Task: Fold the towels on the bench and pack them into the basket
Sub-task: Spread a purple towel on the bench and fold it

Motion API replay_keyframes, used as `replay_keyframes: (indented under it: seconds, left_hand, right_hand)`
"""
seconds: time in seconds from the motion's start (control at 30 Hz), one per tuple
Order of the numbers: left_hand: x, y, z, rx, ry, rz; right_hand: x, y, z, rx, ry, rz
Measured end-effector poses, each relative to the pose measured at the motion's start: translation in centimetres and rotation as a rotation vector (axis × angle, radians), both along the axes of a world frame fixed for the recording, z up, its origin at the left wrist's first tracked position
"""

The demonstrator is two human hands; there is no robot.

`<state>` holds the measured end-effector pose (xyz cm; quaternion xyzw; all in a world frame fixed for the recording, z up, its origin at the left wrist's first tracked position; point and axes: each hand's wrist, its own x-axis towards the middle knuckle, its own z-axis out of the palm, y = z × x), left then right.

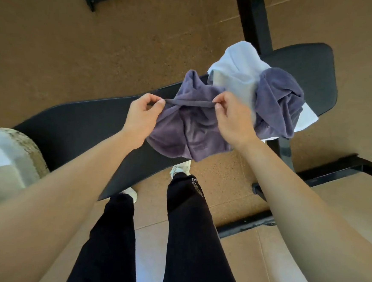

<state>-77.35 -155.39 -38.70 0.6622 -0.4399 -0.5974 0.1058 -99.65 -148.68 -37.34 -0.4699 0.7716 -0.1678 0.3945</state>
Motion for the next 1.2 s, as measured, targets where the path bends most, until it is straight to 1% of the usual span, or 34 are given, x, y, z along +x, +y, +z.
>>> replay_keyframes:
  seconds: [0.07,0.13,0.2,0.27,0.3,0.33,0.37,0.43,0.47,0.5,0.57,0.63,0.73,0.83,0.87,0.9,0.93,1.0,1.07,1.13,1.2]
  left_hand:
    - [3.7,-0.5,0.9,-0.016,-0.033,-0.128]
    - [7.6,-1.0,1.8,-0.051,-0.103,-0.345]
    - [10.9,-1.4,2.6,-0.04,-0.196,-0.551]
    - [13.9,-1.5,2.7,-0.026,-0.277,-0.654]
    - [15.2,-1.4,2.6,-0.031,-0.309,-0.649]
    - [16.5,-1.2,2.4,-0.035,-0.327,-0.594]
    - [17.3,-0.9,2.0,-0.027,-0.322,-0.493]
    - [19.9,-0.2,1.8,0.019,-0.259,-0.188]
    - [20.2,0.0,1.6,0.045,-0.223,-0.076]
    - [20.9,0.3,1.7,0.062,-0.197,0.007]
    - [22.1,0.8,1.8,0.051,-0.15,0.1]
    - [23.0,1.1,1.9,-0.015,-0.201,0.093]
    - [24.5,0.9,2.2,-0.123,-0.314,-0.015]
    - [26.6,-0.3,2.7,-0.178,-0.42,-0.185]
    - [27.0,-0.7,3.0,-0.169,-0.464,-0.254]
    - [27.4,-1.1,3.2,-0.159,-0.521,-0.312]
    - [27.7,-1.4,3.4,-0.16,-0.589,-0.346]
    - [28.0,-1.9,3.2,-0.18,-0.712,-0.336]
    - [27.8,-2.1,2.6,-0.175,-0.729,-0.308]
    - [27.4,-2.2,2.1,-0.161,-0.734,-0.335]
    - [27.5,-2.0,1.5,-0.178,-0.773,-0.376]
  right_hand:
    - [0.7,-0.8,0.1,0.033,-0.012,0.065]
    - [1.7,-1.4,0.2,0.094,-0.027,0.181]
    - [3.3,-1.9,0.5,0.142,-0.023,0.311]
    - [5.2,-2.5,0.7,0.183,-0.022,0.383]
    - [6.0,-2.8,0.6,0.207,-0.028,0.397]
    - [6.7,-3.0,0.5,0.223,-0.039,0.391]
    - [7.0,-3.2,0.4,0.23,-0.066,0.348]
    - [8.6,-3.3,0.2,0.224,-0.16,0.239]
    - [8.6,-3.3,0.2,0.229,-0.194,0.194]
    - [9.0,-3.4,0.2,0.239,-0.207,0.194]
    - [9.9,-3.5,0.3,0.283,-0.217,0.263]
    - [10.5,-3.9,0.9,0.38,-0.252,0.361]
    - [10.5,-4.7,1.8,0.596,-0.238,0.566]
    - [9.4,-5.8,2.4,0.818,-0.107,0.793]
    - [9.1,-6.0,2.5,0.872,-0.037,0.84]
    - [8.9,-6.2,2.5,0.884,0.031,0.837]
    - [8.8,-6.4,2.3,0.833,0.08,0.776]
    - [8.8,-6.6,1.4,0.588,0.128,0.555]
    - [9.2,-6.4,0.6,0.367,0.149,0.382]
    - [9.5,-6.4,-0.2,0.279,0.208,0.305]
    - [9.5,-6.3,-1.2,0.256,0.333,0.324]
